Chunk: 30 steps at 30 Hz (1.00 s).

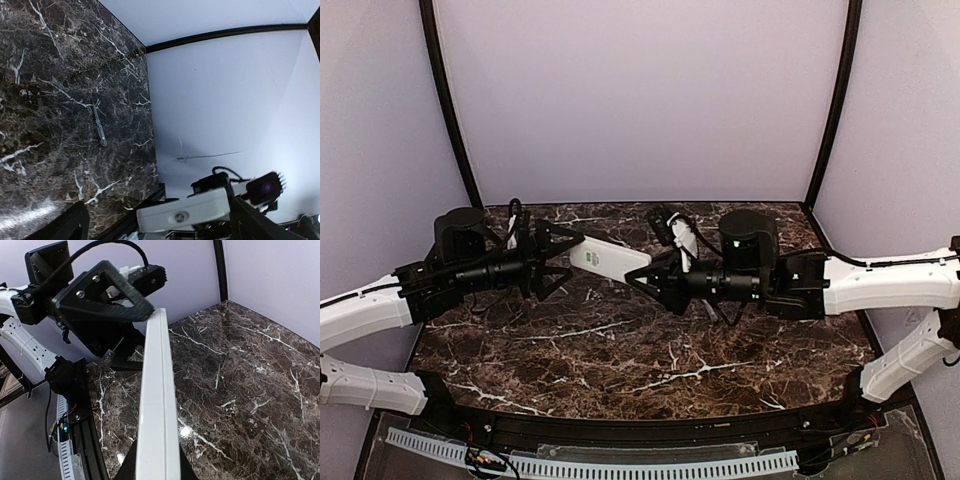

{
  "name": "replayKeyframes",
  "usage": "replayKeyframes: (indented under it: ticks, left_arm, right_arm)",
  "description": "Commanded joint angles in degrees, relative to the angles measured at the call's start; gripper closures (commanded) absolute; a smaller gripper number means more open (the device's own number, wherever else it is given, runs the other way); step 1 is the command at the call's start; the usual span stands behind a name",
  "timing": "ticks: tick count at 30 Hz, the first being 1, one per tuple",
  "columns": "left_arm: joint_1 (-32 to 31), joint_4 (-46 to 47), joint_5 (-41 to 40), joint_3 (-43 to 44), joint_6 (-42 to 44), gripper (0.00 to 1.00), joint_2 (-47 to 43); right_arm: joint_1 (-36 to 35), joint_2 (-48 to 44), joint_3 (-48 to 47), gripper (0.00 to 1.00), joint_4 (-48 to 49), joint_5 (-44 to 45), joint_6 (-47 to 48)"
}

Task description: Unload the batteries from the remote control

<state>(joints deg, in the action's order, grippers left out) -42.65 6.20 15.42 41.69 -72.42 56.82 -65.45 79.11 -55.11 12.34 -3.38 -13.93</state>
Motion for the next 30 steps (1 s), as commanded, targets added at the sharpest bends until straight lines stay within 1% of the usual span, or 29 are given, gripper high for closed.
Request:
replayKeyframes:
  ticks: [1, 2, 3, 4, 5, 7, 10, 11, 12, 15, 17, 21, 24, 26, 30]
  left_arm:
    - [-0.23, -9.44, 0.50, -1.90, 19.65, 0.01, -4.21]
    - [-0.19, -10.80, -0.21, -1.54, 22.88, 0.01, -5.19]
    - [-0.18, -12.31, -0.87, -1.13, 28.29, 0.01, -5.69]
    - [-0.12, -12.51, -0.90, -1.19, 30.89, 0.01, -6.66]
    - [-0.14, -12.08, -0.08, -1.36, 35.72, 0.01, -7.22]
    - [-0.10, -11.38, 1.23, -1.98, 40.81, 0.01, -8.53]
    - [-0.15, -11.89, 2.56, -2.03, 43.49, 0.01, -9.11]
    - [-0.15, -11.38, 5.23, -2.00, 44.10, 0.01, -9.02]
    - [-0.15, -10.81, 6.72, -1.97, 44.15, 0.01, -8.66]
    - [-0.12, -5.95, 16.31, -1.54, 42.48, 0.02, -7.01]
    - [-0.13, -4.37, 19.76, -0.47, 41.59, 0.02, -5.43]
    - [-0.14, -0.96, 23.60, 0.15, 39.71, 0.02, -3.89]
    - [-0.13, 2.27, 25.14, -0.19, 38.29, 0.02, -2.64]
    - [-0.10, 4.52, 26.40, -0.14, 37.00, 0.06, -1.60]
    - [-0.15, 10.32, 29.02, -0.25, 33.21, 0.11, 0.32]
  right_arm:
    - [5.26, -2.18, -5.23, 1.00, -9.98, -10.59, -4.73]
    - [5.97, -1.89, -6.28, 1.00, -11.69, -12.40, -5.12]
    - [7.47, -1.60, -7.25, 1.00, -13.99, -14.22, -5.59]
    - [8.51, -1.33, -7.94, 1.00, -15.49, -15.96, -6.29]
    - [9.49, -1.01, -8.50, 1.00, -16.43, -18.22, -7.04]
    - [11.35, -0.32, -9.51, 1.00, -18.24, -23.28, -8.56]
    - [13.26, 0.55, -10.37, 1.00, -19.13, -31.72, -10.84]
    - [13.74, 0.68, -10.37, 1.00, -19.11, -33.98, -11.72]
    - [13.99, 0.89, -10.55, 1.00, -19.11, -36.19, -12.32]
    - [14.12, 1.16, -11.25, 1.00, -19.35, -41.42, -13.22]
    - [14.19, 0.91, -11.49, 1.00, -19.23, -43.68, -13.56]
    - [14.21, 0.65, -11.43, 1.00, -18.01, -46.58, -14.52]
    - [14.21, 0.85, -10.36, 1.00, -14.04, -50.34, -16.63]
    - [14.21, 0.82, -8.93, 1.00, -9.06, -52.50, -18.56]
    - [14.22, 1.10, -7.83, 1.00, -5.94, -52.37, -20.15]
